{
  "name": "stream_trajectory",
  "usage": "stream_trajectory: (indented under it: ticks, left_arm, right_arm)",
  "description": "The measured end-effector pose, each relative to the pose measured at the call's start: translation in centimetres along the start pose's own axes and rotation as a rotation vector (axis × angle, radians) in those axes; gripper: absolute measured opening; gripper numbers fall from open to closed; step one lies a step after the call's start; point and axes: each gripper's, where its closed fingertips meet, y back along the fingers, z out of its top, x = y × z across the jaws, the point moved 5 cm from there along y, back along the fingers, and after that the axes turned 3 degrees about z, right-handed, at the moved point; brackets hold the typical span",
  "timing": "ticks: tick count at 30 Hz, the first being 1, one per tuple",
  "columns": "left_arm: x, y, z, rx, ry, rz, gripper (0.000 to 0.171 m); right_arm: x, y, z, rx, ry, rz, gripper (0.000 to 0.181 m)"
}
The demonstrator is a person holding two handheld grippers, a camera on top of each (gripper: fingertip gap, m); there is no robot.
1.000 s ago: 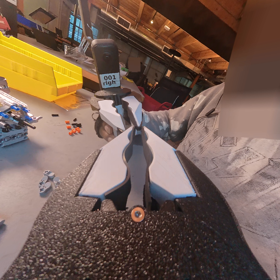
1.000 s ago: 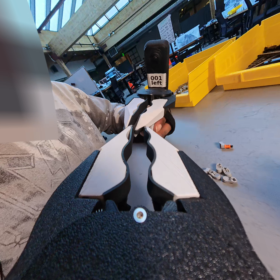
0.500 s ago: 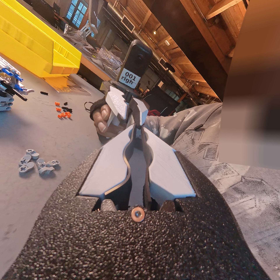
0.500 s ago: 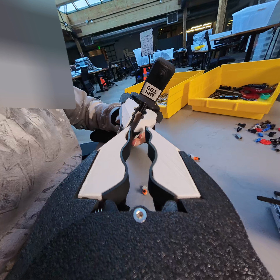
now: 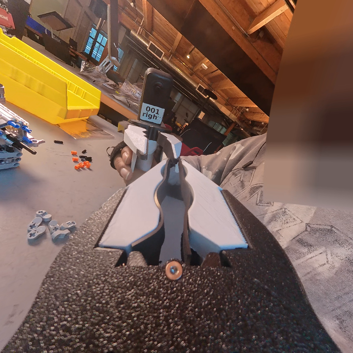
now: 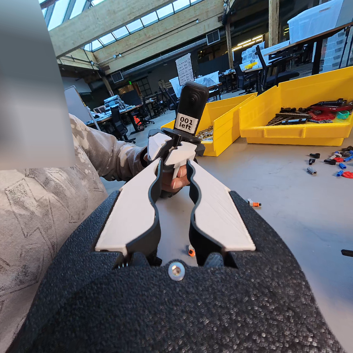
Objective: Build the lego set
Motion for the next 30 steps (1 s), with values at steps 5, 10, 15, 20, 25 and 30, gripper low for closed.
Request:
stream_trajectory:
  ticks: [5, 10, 15, 20, 25, 30]
  left_arm:
    - [0.1, 0.2, -0.2, 0.005, -0.013, 0.016, 0.006]
    - [0.3, 0.3, -0.3, 0.001, 0.005, 0.037, 0.004]
    - [0.6, 0.3, -0.5, -0.022, 0.13, 0.0, 0.003]
    - [0.3, 0.3, -0.5, -0.026, 0.159, -0.036, 0.002]
    - [0.6, 0.4, -0.4, -0.012, 0.047, 0.061, 0.003]
    - [0.9, 0.3, 0.3, 0.061, -0.245, 0.23, 0.004]
  right_arm:
    - [0.2, -0.2, -0.2, -0.003, -0.014, 0.009, 0.021]
    - [0.1, -0.2, -0.3, -0.009, -0.003, -0.002, 0.016]
    - [0.7, -0.3, -0.1, 0.028, 0.208, -0.083, 0.012]
    - [1.6, -0.4, 0.0, 0.061, 0.334, -0.119, 0.005]
    - [1.1, -0.4, -0.1, 0.083, 0.348, -0.164, 0.004]
    - [-1.0, 0.7, 1.0, 0.145, 0.337, -0.254, 0.034]
